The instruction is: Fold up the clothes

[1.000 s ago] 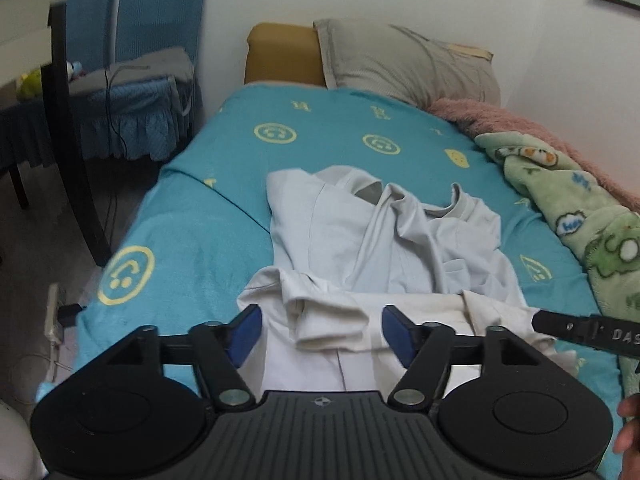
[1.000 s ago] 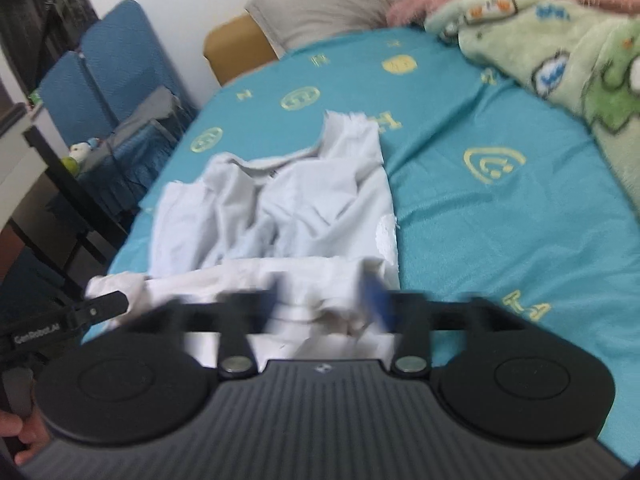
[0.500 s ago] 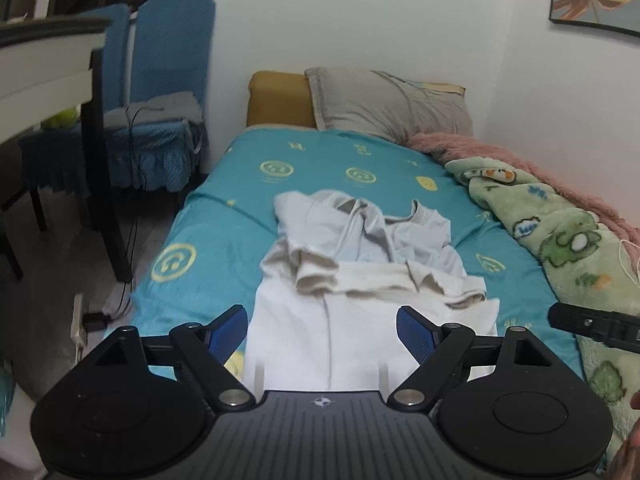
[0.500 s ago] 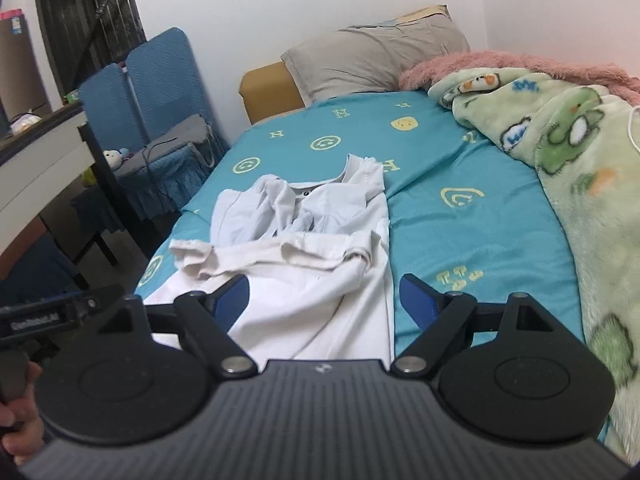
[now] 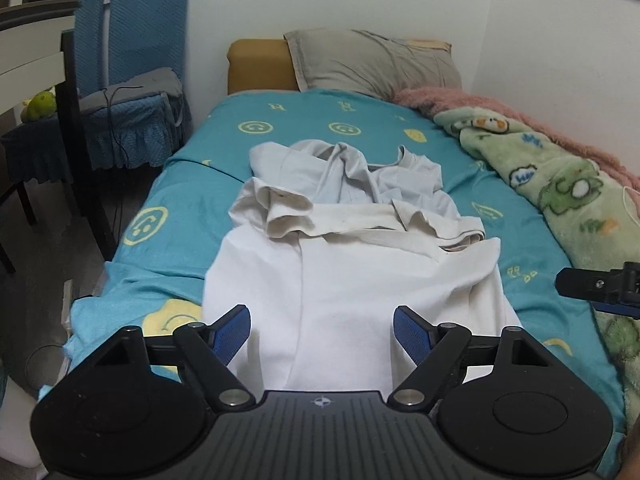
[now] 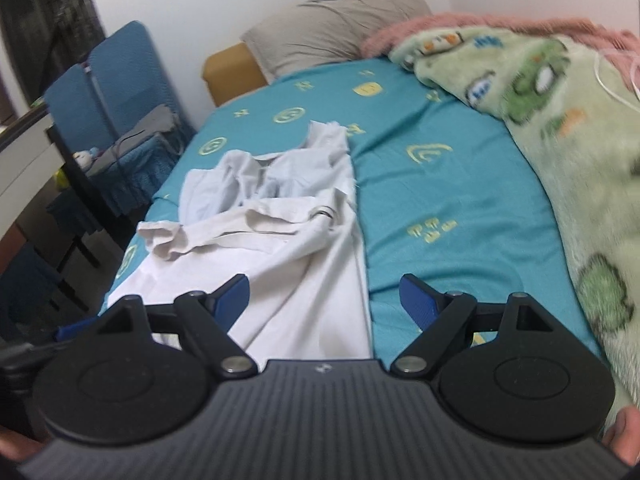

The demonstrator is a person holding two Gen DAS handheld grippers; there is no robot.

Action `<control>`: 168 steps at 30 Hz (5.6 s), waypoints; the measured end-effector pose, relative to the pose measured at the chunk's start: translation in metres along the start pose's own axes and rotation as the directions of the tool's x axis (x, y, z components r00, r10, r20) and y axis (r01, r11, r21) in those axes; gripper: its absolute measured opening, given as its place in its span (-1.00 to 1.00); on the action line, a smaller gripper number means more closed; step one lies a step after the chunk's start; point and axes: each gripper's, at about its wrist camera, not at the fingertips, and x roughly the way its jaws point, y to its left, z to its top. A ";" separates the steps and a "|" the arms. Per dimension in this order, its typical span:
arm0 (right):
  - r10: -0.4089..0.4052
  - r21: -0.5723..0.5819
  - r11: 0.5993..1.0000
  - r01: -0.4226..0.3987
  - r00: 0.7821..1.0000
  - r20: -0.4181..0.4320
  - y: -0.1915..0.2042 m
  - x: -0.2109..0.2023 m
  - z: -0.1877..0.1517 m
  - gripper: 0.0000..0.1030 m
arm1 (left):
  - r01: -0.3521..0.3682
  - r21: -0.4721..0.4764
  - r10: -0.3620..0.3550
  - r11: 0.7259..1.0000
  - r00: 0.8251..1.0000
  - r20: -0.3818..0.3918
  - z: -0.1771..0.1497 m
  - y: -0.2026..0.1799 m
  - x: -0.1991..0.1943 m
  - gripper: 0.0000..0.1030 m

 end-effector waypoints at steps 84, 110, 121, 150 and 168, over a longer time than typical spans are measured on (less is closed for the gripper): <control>0.225 0.656 0.724 -0.214 0.972 0.069 -0.058 -0.006 -0.005 -0.87 | 0.294 -0.729 -0.227 0.619 0.955 0.192 0.000 0.067 -0.015 -0.87; 0.219 0.556 0.797 -0.237 0.971 0.100 -0.059 -0.155 -0.010 -0.87 | 0.270 -0.703 -0.281 0.658 0.954 0.104 0.007 0.047 -0.176 -0.85; 0.178 0.563 0.812 -0.153 0.984 0.010 -0.060 -0.017 0.027 -0.87 | 0.143 -0.606 -0.154 0.783 0.988 0.034 0.062 0.047 -0.033 -0.82; 0.260 0.229 0.942 -0.243 0.965 -0.043 -0.014 0.044 0.026 0.15 | 0.139 -0.160 -0.138 0.977 0.990 0.018 0.046 -0.005 0.039 0.59; 0.107 -0.082 0.989 -0.120 0.984 -0.144 0.024 0.051 -0.002 -0.28 | 0.078 -0.061 -0.083 0.995 0.994 -0.075 0.013 -0.017 0.027 0.59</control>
